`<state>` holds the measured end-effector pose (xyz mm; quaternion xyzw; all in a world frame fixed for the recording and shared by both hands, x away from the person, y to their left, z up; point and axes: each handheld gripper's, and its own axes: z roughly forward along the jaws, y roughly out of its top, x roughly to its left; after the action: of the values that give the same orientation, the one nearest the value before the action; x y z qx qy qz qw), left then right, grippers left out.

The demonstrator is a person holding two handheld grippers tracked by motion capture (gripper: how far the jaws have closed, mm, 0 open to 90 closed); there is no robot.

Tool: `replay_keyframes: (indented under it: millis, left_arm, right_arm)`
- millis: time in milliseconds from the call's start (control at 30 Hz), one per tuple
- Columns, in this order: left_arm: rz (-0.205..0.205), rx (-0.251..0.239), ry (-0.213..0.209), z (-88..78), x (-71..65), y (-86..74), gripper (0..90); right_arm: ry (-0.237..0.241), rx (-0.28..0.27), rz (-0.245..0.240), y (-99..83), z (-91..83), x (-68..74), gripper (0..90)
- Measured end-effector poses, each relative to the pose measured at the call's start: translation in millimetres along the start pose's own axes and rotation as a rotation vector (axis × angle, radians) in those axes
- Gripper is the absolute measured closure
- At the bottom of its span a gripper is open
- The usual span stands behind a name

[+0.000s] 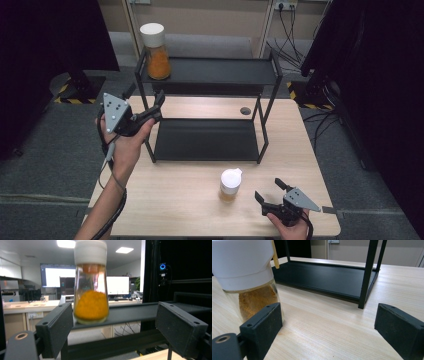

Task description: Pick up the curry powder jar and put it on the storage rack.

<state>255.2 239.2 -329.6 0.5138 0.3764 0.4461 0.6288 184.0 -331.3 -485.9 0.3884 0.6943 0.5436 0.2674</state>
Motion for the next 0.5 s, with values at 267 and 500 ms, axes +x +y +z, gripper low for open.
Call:
replay_keyframes:
  millis: [267, 500]
  left_arm:
    - [-0.004, 0.038, 0.004, -12.4, 2.1, -19.6, 13.7]
    - [-0.003, 0.052, -0.001, -22.6, 1.8, -32.8, 13.6]
  right_arm:
    - [-0.001, 0.0, -0.004, 0.1, 0.2, 0.2, 8.1]
    - [-0.002, -0.001, -0.005, 0.0, 0.3, 0.4, 8.1]
